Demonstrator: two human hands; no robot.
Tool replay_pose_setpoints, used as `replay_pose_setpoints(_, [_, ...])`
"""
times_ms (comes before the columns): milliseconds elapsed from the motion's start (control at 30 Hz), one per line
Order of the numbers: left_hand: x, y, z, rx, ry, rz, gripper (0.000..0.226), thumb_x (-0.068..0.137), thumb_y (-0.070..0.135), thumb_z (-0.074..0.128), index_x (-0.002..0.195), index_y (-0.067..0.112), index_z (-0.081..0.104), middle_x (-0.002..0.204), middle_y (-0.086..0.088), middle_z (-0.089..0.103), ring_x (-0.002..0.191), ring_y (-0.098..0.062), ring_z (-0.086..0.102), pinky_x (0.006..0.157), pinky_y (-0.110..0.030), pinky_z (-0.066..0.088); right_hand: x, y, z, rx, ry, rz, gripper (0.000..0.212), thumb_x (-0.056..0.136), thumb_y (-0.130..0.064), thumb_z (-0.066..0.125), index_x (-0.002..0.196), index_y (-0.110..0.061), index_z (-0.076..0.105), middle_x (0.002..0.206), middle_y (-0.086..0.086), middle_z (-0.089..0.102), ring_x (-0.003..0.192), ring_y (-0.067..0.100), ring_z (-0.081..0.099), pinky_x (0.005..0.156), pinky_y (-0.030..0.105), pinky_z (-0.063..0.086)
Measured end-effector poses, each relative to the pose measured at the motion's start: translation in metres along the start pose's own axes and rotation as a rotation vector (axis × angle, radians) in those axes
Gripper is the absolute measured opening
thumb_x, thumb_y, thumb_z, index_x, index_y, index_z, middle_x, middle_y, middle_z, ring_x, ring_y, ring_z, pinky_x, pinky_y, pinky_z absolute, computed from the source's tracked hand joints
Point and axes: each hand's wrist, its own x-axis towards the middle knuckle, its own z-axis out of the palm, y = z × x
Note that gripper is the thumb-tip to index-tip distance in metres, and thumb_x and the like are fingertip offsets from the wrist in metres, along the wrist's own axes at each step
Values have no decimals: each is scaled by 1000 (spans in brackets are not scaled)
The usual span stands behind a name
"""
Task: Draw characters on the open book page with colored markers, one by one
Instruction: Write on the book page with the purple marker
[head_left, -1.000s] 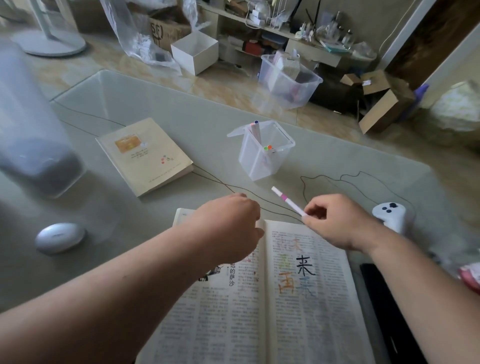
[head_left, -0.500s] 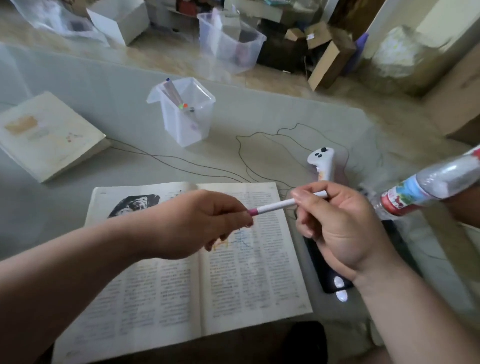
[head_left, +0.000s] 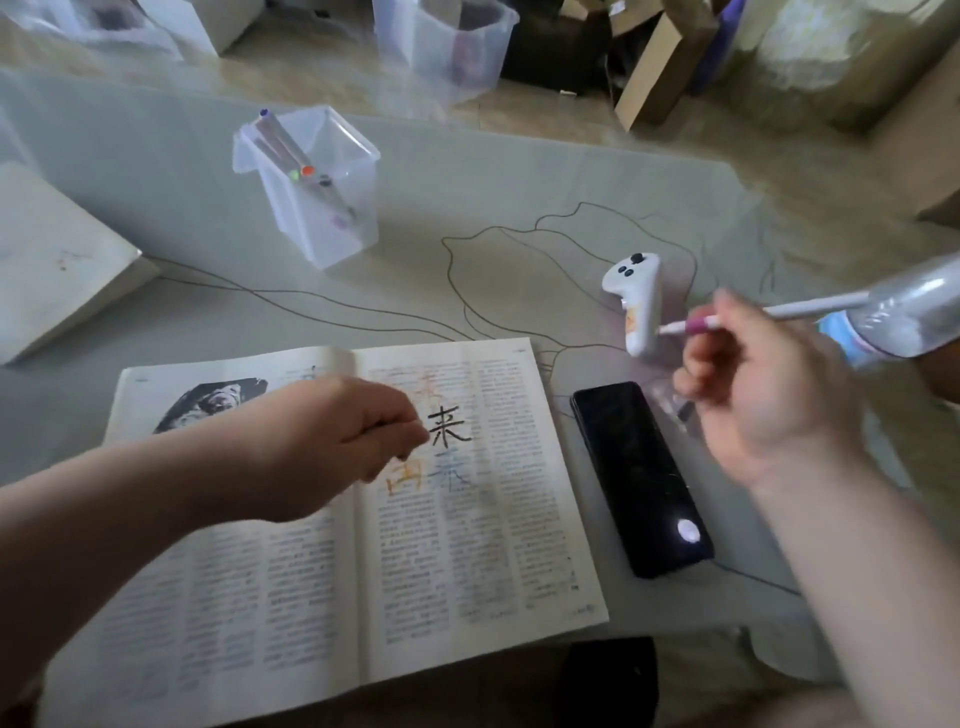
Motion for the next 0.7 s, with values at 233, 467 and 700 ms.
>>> replay_pose_setpoints(233, [10, -20, 19, 239, -185, 102, 55, 86, 71, 8, 90, 43, 55, 149, 43, 17, 145, 10, 1, 122, -36, 11, -22, 66, 5, -824, -408, -138, 11, 79, -25, 79, 73, -18, 73, 66, 4, 72, 62, 18, 66, 58, 31, 50])
replay_pose_setpoints(467, [15, -14, 21, 316, -362, 23, 38, 98, 55, 26, 85, 31, 51, 153, 39, 0, 146, -6, -21, 122, -46, -7, -25, 63, 14, -795, -511, -179, 10, 79, -17, 82, 73, -18, 74, 69, -8, 70, 59, 2, 59, 54, 11, 41])
replay_pose_setpoints(700, [16, -15, 16, 291, -387, 21, 37, 100, 51, 28, 84, 26, 51, 153, 38, 5, 146, -6, -20, 121, -46, -9, -30, 72, 17, -649, -532, -85, 11, 77, -22, 77, 74, -12, 72, 64, 3, 68, 59, 11, 58, 57, 26, 46])
